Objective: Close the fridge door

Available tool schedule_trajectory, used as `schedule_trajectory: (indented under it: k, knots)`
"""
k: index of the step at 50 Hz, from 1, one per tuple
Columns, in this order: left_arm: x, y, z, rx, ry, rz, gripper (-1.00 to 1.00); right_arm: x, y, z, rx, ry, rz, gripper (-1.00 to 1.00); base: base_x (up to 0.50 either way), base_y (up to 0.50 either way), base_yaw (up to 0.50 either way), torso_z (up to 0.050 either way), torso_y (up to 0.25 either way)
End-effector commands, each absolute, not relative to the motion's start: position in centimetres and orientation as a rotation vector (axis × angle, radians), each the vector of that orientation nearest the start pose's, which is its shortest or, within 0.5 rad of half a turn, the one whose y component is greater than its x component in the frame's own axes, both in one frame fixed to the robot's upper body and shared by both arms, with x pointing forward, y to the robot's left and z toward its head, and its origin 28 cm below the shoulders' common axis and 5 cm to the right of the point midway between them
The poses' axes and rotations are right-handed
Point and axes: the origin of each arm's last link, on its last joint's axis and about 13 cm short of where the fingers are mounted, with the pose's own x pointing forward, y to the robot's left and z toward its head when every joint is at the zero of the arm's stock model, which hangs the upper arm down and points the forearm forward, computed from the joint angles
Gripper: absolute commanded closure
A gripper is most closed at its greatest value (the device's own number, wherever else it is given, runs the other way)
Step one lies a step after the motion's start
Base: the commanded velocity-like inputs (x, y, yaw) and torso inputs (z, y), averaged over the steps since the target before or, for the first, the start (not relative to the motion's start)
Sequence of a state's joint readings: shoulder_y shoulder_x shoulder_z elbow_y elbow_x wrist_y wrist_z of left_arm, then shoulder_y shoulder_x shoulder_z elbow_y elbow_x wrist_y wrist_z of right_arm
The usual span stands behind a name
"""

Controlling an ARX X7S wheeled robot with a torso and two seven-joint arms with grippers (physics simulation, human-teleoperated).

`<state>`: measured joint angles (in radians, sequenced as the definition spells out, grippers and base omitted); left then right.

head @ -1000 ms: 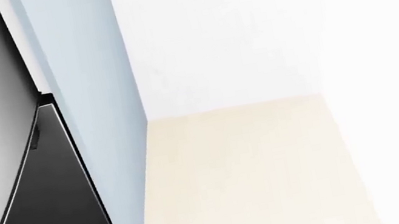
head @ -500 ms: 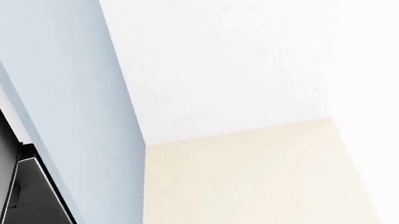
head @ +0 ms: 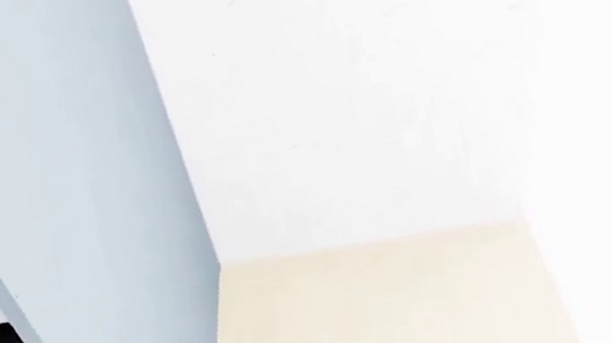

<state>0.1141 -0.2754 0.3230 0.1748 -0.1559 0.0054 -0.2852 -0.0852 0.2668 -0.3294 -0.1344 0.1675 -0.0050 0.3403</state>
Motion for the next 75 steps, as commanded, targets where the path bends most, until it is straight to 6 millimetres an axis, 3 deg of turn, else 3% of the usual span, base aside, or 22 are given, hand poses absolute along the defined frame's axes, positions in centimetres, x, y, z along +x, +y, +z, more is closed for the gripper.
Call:
schedule_trajectory:
  k: [1,20,53,56,61,65,75]
  knots:
    - [18.5,20.1,1.9,0.063,-0.014,-0.038,-1.0,18.9,-9.2,1.7,-0.055,0.006,0.012,-1.0,0.5,-0.01,0.0,0.0,0.0]
    - [18.6,20.2,1.8,0.062,-0.014,-0.037,-1.0,19.0,-9.1,1.6,-0.054,0.006,0.011,-1.0,0.5,-0.01,0.0,0.0,0.001]
    - [18.5,20.3,2.2,0.059,-0.022,-0.034,-1.0,18.9,-9.2,1.6,-0.058,-0.005,0.008,-1.0,0.0,0.06,0.0,0.0,0.0]
    - [18.6,21.1,3.8,0.033,-0.057,0.019,-1.0,18.9,-9.2,1.6,-0.055,-0.002,0.007,-1.0,0.0,0.0,0.0,0.0,0.0]
    - [19.2,24.9,9.6,-0.005,-0.183,0.212,-1.0,18.9,-9.2,1.5,-0.055,0.001,0.009,-1.0,0.0,0.0,0.0,0.0,0.0]
    - [18.9,27.3,12.6,0.015,-0.256,0.319,-1.0,18.9,-9.2,1.5,-0.055,0.002,0.011,-1.0,0.0,0.0,0.0,0.0,0.0]
    - [18.4,28.7,15.5,0.034,-0.339,0.399,-1.0,19.0,-9.3,1.4,-0.054,0.003,0.01,-1.0,0.0,0.0,0.0,0.0,0.002]
